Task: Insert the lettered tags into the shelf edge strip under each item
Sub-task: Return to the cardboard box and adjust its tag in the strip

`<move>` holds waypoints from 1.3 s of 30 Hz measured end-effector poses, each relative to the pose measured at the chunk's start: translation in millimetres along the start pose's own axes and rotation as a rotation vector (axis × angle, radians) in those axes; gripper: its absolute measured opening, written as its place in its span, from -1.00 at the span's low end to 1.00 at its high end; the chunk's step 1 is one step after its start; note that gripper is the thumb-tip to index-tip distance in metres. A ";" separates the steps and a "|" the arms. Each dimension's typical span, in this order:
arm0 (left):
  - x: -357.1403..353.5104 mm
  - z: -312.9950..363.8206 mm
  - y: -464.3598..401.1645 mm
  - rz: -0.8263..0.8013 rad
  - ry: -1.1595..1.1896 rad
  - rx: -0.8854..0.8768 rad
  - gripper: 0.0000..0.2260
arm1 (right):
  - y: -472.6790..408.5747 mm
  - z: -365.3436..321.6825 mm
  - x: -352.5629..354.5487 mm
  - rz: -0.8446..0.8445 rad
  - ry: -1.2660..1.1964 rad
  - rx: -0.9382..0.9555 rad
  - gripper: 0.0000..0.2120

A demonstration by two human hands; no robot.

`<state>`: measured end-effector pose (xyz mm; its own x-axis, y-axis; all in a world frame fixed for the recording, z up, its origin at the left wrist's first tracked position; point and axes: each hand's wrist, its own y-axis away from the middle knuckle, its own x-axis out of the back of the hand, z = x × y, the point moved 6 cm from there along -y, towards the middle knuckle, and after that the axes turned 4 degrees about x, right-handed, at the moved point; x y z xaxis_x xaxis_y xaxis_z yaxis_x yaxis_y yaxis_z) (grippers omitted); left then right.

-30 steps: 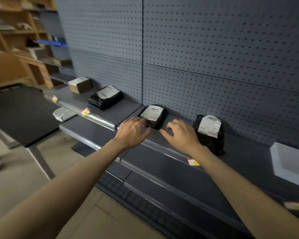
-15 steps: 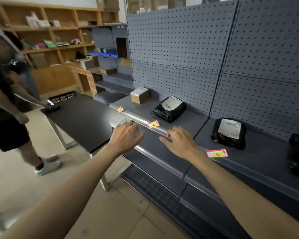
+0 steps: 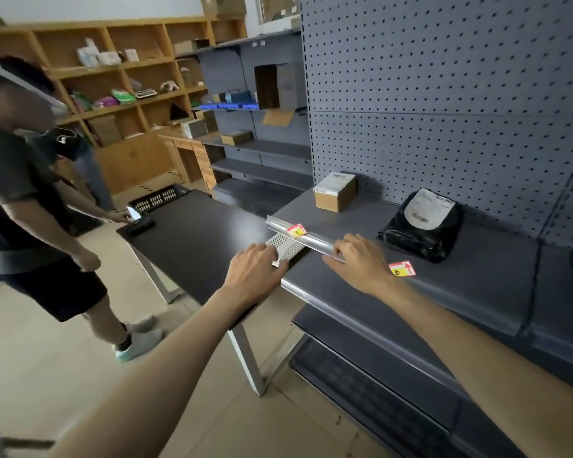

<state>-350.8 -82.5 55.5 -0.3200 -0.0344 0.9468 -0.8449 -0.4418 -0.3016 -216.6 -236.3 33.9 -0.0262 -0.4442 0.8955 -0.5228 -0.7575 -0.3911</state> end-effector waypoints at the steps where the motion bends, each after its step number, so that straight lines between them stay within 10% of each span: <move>1: -4.9 -12.3 -10.2 -0.011 -0.006 -0.010 -0.69 | -15.3 -2.2 -9.8 -0.011 -0.004 -0.005 -0.67; 12: -73.5 -119.1 -133.8 -0.124 0.063 -0.048 -0.86 | -130.8 -6.1 -95.5 -0.042 0.052 -0.079 -0.82; 39: -187.9 -78.6 -261.6 -0.139 0.231 -0.812 -0.86 | -179.5 11.9 -159.6 -0.071 0.337 -0.544 -0.91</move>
<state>-103.4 110.0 -52.3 -0.1953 0.1947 0.9612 -0.9000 0.3539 -0.2546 -108.5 -35.1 -41.3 -0.1961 -0.1600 0.9674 -0.8883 -0.3889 -0.2443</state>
